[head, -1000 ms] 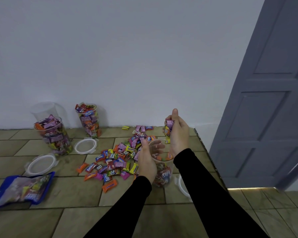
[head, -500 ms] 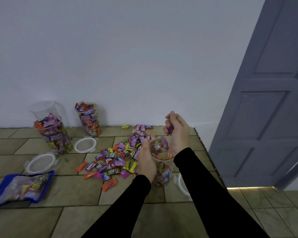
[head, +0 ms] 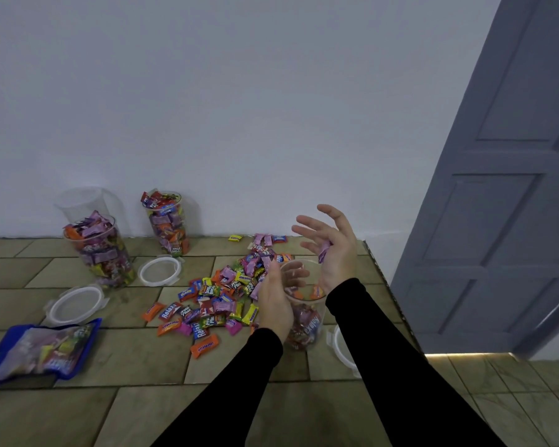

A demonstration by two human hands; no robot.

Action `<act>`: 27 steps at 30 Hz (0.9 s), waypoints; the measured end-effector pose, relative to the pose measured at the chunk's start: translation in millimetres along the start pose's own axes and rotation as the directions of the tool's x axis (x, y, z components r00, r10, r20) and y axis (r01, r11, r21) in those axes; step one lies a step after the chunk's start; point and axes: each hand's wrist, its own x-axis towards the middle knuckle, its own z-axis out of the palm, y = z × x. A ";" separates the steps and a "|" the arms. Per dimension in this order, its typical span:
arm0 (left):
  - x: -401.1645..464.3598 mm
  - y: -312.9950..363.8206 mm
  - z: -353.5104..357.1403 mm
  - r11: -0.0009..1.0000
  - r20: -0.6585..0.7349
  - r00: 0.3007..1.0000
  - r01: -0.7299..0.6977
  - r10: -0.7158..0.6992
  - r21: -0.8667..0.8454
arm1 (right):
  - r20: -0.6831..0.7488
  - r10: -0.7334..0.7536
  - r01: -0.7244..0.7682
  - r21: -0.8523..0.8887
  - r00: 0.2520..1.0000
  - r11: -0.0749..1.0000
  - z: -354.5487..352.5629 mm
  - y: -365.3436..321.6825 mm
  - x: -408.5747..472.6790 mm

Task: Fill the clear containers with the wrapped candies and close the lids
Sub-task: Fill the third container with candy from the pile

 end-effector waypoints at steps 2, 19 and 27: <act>-0.6 0.6 0.4 1.000 0.006 1.000 0.003 -0.003 -0.005 | 0.017 -0.006 0.006 -0.013 1.000 1.000 0.1 0.6 0.1; 11.9 9.7 -20.0 0.987 -0.025 1.000 -0.006 0.010 0.160 | -0.138 0.131 -0.168 -0.304 0.982 0.938 -38.6 14.5 48.1; 54.2 -12.8 -48.0 0.583 -0.031 0.997 -0.017 0.072 0.812 | 0.087 0.223 -0.032 -0.877 0.971 0.479 -74.9 93.9 53.9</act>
